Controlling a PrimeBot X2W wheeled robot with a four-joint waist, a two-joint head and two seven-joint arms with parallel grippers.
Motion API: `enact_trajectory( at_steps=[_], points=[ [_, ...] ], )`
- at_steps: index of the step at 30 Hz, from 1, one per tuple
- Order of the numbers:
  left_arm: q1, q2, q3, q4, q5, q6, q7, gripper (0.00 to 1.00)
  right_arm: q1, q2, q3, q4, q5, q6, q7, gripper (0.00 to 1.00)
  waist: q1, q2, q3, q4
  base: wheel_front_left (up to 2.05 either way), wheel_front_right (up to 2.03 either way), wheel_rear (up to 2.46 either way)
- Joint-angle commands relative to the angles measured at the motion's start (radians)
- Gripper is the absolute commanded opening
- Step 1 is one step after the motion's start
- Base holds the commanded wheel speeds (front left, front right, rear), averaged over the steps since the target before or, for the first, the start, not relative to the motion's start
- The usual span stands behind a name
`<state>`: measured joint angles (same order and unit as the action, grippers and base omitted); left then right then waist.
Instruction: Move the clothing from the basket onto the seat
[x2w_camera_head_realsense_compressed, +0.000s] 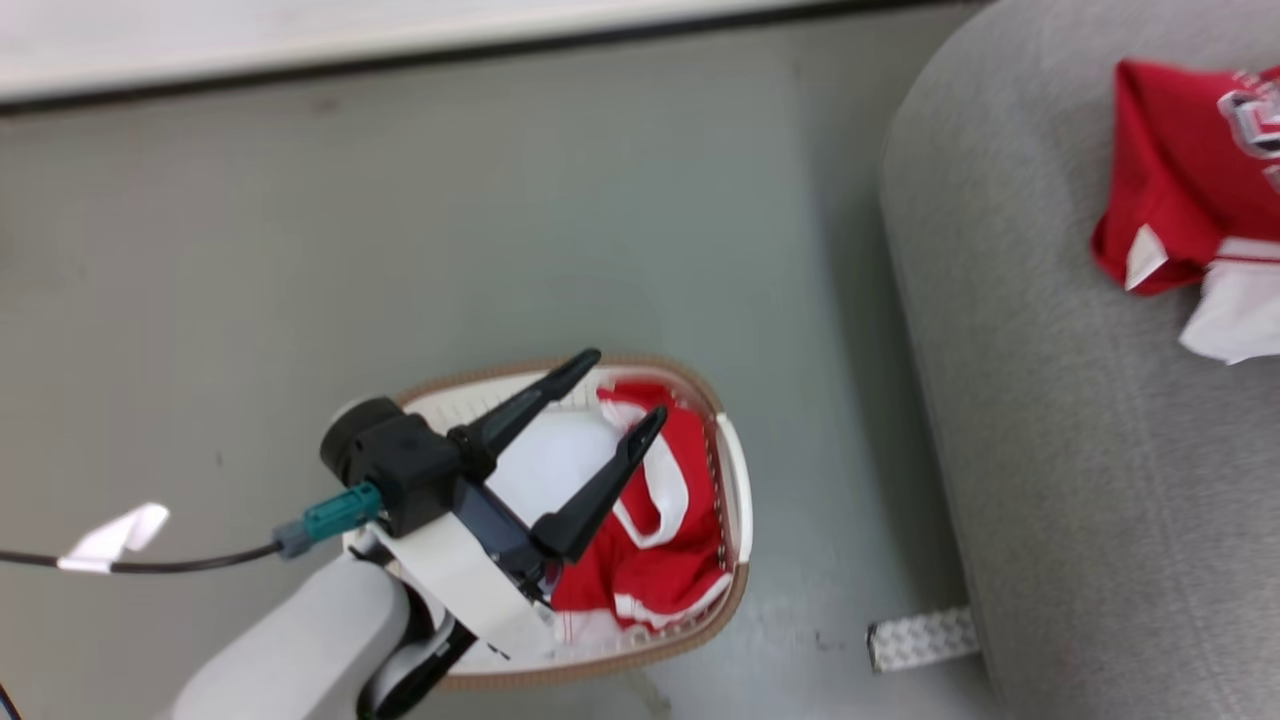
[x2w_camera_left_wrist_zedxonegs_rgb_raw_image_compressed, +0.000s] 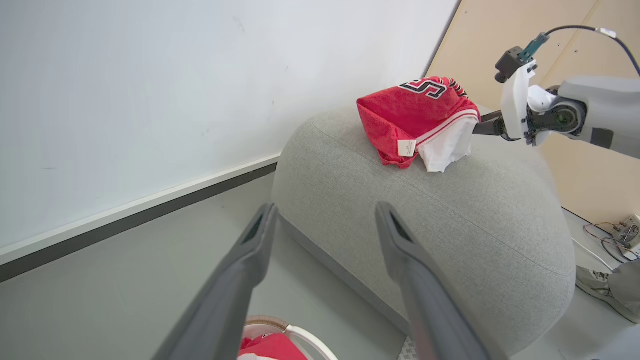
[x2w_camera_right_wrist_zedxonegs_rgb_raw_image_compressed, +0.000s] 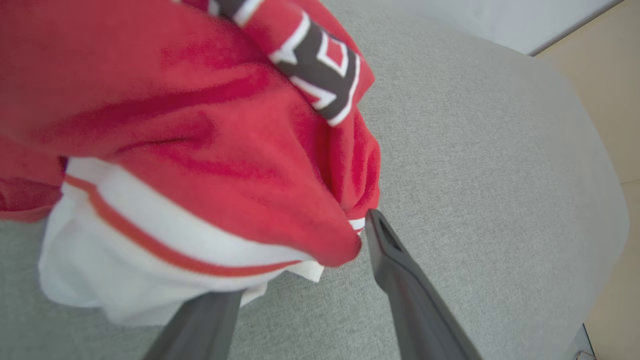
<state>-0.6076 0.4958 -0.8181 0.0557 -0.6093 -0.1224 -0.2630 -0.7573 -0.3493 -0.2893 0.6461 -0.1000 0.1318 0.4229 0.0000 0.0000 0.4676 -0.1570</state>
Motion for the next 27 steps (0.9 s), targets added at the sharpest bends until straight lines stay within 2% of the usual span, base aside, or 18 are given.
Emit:
enact_trajectory(
  at_steps=[1,5,10,17,20,27],
  points=[
    [0.020,-0.005,0.004,0.008,-0.010,0.004,-0.002,1.00,0.029,-0.011,0.016,-0.003,0.018,-0.002,0.011,1.00,0.0000,0.0000,-0.066,-0.013,0.00,0.00,0.00],
    [0.053,-0.037,0.020,0.036,-0.018,0.013,-0.002,1.00,0.095,-0.059,0.108,-0.041,0.090,-0.002,0.063,1.00,0.0000,0.0000,-0.148,-0.014,0.00,0.00,0.00],
    [0.093,-0.070,0.053,0.067,-0.025,0.024,-0.002,1.00,0.176,-0.123,0.207,-0.164,0.202,-0.002,0.097,1.00,0.0000,0.0000,-0.246,0.000,0.00,0.00,0.00],
    [0.140,-0.099,0.132,0.092,-0.025,0.053,-0.001,1.00,0.280,-0.174,0.253,-0.374,0.329,-0.002,0.068,1.00,0.0000,0.0000,-0.371,0.045,0.00,0.00,0.00],
    [0.160,-0.107,0.174,0.102,-0.025,0.068,-0.001,1.00,0.318,-0.169,0.251,-0.444,0.366,-0.002,0.031,1.00,0.0000,0.0000,-0.412,0.068,0.00,0.00,0.00],
    [0.237,-0.097,0.294,0.126,-0.011,0.110,-0.001,1.00,0.424,-0.073,0.245,-0.559,0.399,-0.002,-0.117,1.00,0.0000,0.0000,-0.473,0.100,0.00,0.00,0.00]
  ],
)
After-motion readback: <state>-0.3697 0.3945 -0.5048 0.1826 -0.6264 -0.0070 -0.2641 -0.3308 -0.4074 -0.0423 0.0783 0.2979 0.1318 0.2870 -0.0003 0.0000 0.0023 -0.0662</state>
